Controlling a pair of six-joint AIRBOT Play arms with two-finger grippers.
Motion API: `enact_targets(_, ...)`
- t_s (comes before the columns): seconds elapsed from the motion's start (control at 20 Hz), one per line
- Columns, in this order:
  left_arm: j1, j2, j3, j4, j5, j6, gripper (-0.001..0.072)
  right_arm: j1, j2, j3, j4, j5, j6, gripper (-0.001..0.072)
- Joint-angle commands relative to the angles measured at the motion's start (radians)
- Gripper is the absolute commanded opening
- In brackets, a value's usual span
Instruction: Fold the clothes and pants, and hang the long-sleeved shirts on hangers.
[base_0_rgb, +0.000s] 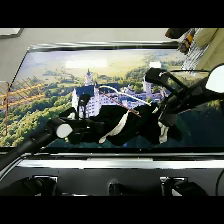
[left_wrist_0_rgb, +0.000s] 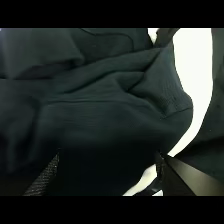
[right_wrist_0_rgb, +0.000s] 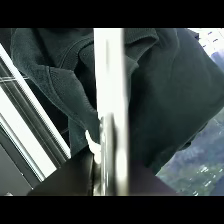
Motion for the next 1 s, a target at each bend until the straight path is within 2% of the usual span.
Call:
enact_targets(0.0, -0.047, -0.063, 0.001, 0.011, 0.06, 0.027, 0.0693, 0.0, 0.001, 0.0, 0.0, 0.002, 0.016, 0.0047)
enact_targets(0.35, -0.101, -0.062, 0.015, 0.021, 0.068, 0.208, 0.0693, 0.0, 0.001, 0.0, 0.0, 0.0, 0.058, 0.0047)
enact_targets(0.6, -0.104, -0.024, 0.021, 0.005, 0.05, 0.204, 0.0693, 0.0, 0.001, 0.0, -0.001, 0.002, 0.068, 0.0047)
enact_targets(0.8, -0.107, -0.09, 0.026, 0.006, 0.063, 0.204, 0.069, 0.0, 0.001, 0.0, -0.003, -0.006, 0.068, 0.0047)
enact_targets(0.9, -0.108, -0.138, 0.031, 0.006, 0.106, 0.204, 0.0662, 0.0, 0.001, 0.0, -0.002, -0.005, 0.069, 0.0047)
enact_targets(0.95, -0.108, -0.155, 0.037, 0.006, 0.114, 0.204, 0.0535, 0.0, 0.001, 0.0, -0.003, -0.005, 0.075, 0.0047)
